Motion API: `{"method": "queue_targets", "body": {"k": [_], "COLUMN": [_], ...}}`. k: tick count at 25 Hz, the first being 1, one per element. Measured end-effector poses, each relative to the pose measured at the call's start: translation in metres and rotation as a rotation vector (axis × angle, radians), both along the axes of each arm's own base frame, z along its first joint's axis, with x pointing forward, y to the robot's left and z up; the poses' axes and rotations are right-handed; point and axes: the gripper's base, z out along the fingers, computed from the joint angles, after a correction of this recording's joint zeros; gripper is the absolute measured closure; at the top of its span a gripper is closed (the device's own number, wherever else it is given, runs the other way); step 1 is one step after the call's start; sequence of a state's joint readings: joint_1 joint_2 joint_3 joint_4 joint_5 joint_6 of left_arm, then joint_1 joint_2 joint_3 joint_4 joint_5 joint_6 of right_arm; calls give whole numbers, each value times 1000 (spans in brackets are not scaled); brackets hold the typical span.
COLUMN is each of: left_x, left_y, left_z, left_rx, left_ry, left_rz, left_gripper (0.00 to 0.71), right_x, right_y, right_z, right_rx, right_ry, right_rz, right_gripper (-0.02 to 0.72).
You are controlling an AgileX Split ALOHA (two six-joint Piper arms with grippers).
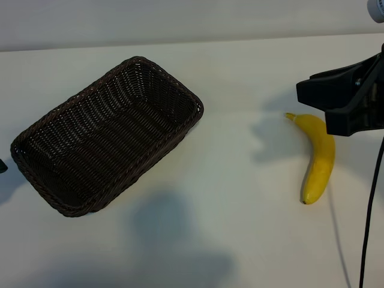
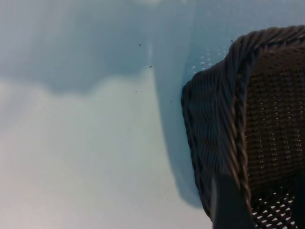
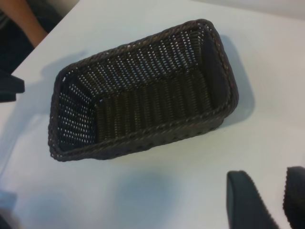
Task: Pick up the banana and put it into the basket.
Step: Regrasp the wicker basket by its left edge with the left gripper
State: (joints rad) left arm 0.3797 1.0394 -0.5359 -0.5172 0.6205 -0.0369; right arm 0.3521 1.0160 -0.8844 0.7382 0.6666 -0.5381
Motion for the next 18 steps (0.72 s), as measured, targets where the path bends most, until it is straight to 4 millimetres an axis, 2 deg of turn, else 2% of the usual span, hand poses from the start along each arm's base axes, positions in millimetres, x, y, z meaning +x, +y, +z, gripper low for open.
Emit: {"method": "queue_targets", "body": {"k": [8,18], "left_x": [8,11], "left_y": [4,1], "left_z": [-17,-15], "left_rx": [-6,-5], "left_ry": [91,44], "left_rz": [-41,-102], "left_gripper": [324,322], "right_x": [0,0], "right_y": [0,0], "right_z": [0,0], "right_rx": [0,0], "right_ry": [0,0], "right_rz": [0,0], "right_gripper": [456,456]}}
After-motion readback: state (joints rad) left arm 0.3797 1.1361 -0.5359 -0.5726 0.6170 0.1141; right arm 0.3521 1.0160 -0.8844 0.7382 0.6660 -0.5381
